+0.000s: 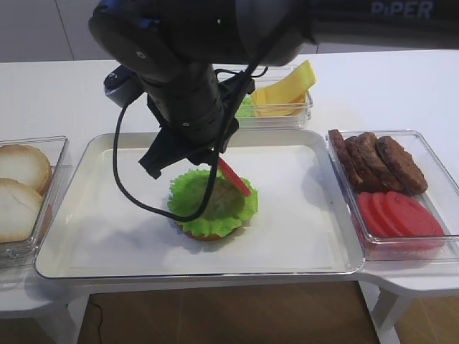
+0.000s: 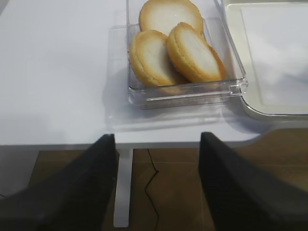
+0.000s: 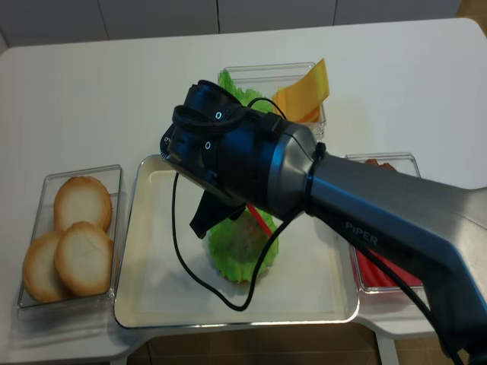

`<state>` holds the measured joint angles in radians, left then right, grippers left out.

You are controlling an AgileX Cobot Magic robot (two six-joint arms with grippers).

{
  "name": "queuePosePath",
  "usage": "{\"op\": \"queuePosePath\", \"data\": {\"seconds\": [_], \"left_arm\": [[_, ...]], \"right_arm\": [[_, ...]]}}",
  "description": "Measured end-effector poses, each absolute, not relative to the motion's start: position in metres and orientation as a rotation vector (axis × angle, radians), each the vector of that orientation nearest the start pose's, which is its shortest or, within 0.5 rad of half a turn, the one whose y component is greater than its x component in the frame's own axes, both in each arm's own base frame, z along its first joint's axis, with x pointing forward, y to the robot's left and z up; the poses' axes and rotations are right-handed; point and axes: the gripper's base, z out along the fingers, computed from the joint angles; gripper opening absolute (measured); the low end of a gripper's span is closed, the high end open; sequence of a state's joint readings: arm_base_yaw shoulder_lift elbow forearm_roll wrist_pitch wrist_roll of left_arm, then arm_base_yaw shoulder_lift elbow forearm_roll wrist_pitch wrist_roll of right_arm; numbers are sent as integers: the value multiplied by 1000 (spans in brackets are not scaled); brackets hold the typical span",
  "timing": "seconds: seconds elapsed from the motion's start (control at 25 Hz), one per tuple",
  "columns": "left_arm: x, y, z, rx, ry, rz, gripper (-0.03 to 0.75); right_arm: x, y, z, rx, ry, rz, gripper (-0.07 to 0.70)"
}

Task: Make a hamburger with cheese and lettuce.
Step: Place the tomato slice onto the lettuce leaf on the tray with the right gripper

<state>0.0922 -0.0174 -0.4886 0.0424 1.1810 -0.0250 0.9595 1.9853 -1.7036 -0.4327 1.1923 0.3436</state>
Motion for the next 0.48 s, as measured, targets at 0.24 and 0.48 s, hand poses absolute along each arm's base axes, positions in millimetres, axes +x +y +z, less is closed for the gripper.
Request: {"op": "queuePosePath", "data": {"seconds": [0.24, 0.48], "left_arm": [[-12, 2, 265, -132, 2155, 91, 407], [-12, 2, 265, -132, 2155, 91, 407]], "right_arm": [[267, 322, 257, -985, 2561, -285, 275], [263, 325, 254, -975, 2614, -213, 358]]}}
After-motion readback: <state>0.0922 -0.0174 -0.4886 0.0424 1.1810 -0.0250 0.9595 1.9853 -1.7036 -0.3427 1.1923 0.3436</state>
